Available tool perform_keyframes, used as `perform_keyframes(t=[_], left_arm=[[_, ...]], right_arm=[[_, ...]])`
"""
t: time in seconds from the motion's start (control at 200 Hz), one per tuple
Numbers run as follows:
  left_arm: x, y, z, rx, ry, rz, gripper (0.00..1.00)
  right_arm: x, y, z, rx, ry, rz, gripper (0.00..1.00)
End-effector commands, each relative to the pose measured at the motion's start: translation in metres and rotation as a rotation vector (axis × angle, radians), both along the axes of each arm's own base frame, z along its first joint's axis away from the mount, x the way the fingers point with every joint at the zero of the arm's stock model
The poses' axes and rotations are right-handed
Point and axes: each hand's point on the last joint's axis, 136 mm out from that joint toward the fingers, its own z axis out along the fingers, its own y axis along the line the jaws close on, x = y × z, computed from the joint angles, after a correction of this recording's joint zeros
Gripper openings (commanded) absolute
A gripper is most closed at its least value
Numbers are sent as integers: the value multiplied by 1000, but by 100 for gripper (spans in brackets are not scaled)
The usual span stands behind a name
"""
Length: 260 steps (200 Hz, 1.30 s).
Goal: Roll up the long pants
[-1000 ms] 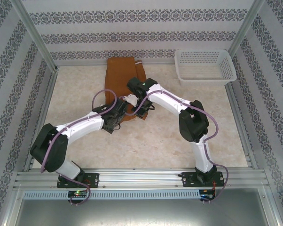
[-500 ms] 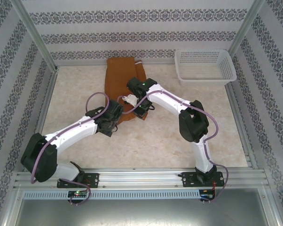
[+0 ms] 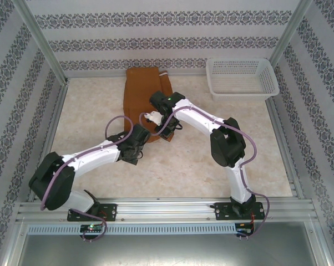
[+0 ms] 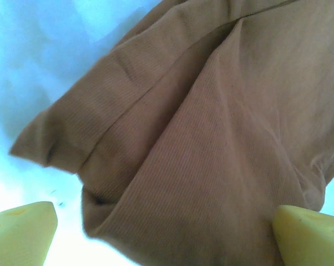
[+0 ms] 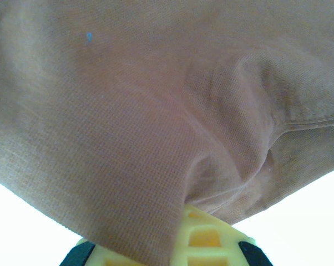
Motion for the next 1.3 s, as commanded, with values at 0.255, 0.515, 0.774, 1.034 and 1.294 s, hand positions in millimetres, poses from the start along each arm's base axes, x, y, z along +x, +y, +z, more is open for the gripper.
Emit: perform_keyframes(t=[0.255, 0.515, 0.774, 1.034, 1.294], left_arm=[[53, 45, 36, 305, -55, 65, 2], [80, 71, 43, 423, 48, -4, 0], [103, 62, 12, 439, 169, -103, 4], [93, 68, -15, 477, 271, -143, 3], [90, 74, -29, 466, 307, -138, 9]], right_arm=[[2, 4, 19, 45, 23, 28, 0], [27, -5, 16, 48, 87, -16, 0], [55, -15, -13, 14, 126, -41, 0], [73, -52, -23, -153, 30, -85, 48], [46, -29, 47, -101, -186, -78, 55]])
